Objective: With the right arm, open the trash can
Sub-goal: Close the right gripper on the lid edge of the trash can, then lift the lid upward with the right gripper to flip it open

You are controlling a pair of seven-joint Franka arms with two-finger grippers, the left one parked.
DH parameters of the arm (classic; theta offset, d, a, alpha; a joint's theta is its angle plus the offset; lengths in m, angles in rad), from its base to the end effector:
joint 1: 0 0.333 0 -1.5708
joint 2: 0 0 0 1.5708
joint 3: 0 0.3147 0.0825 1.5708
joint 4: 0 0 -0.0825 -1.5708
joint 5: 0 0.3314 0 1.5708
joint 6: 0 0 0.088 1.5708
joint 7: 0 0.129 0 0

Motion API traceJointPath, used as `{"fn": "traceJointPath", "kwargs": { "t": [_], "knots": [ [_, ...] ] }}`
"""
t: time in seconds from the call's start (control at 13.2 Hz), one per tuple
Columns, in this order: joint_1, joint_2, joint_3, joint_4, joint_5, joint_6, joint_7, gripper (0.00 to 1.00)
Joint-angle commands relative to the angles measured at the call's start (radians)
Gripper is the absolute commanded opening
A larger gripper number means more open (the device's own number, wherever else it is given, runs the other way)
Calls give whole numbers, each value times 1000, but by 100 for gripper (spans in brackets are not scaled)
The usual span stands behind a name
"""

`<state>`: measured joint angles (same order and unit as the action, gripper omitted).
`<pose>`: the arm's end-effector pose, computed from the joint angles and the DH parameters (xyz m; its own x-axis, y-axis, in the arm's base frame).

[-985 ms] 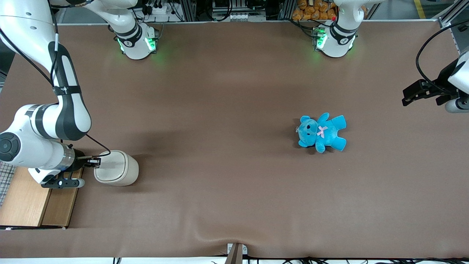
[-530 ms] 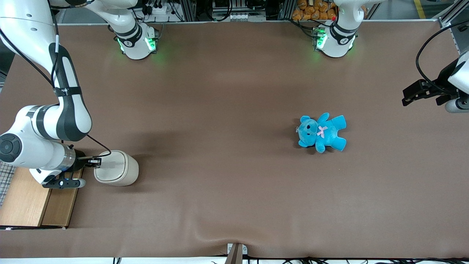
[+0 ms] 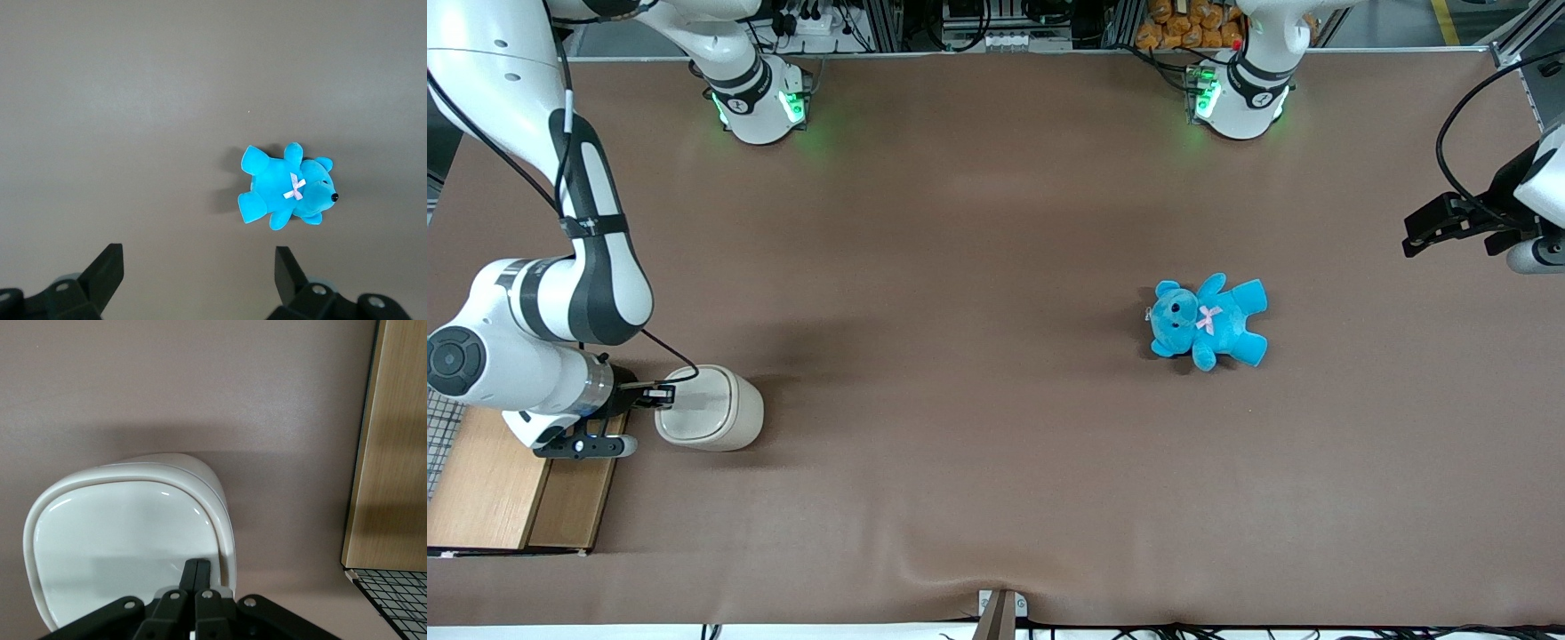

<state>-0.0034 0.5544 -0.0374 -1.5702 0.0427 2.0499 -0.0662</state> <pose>0.6389 -0.0196 0.3180 0.9973 0.0099 -0.0730 0.0084 -0.9997 -0.0215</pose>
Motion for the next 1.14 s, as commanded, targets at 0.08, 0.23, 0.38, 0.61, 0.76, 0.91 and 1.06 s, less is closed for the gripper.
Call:
{"fn": "traceJointPath", "kwargs": {
  "t": [0.08,0.23,0.38,0.61,0.76,0.91,1.06],
  "knots": [
    [-9,15,10,-2,2,21,-9,0],
    [-1,7,10,2,2,21,-3,0],
    [3,4,10,24,2,-9,0,0],
    [13,-11,14,77,8,-114,3,0],
    [17,-13,14,99,8,-146,3,0],
    [26,-30,14,119,8,-189,9,0],
    [46,-45,14,143,8,-250,51,13]
  ]
}}
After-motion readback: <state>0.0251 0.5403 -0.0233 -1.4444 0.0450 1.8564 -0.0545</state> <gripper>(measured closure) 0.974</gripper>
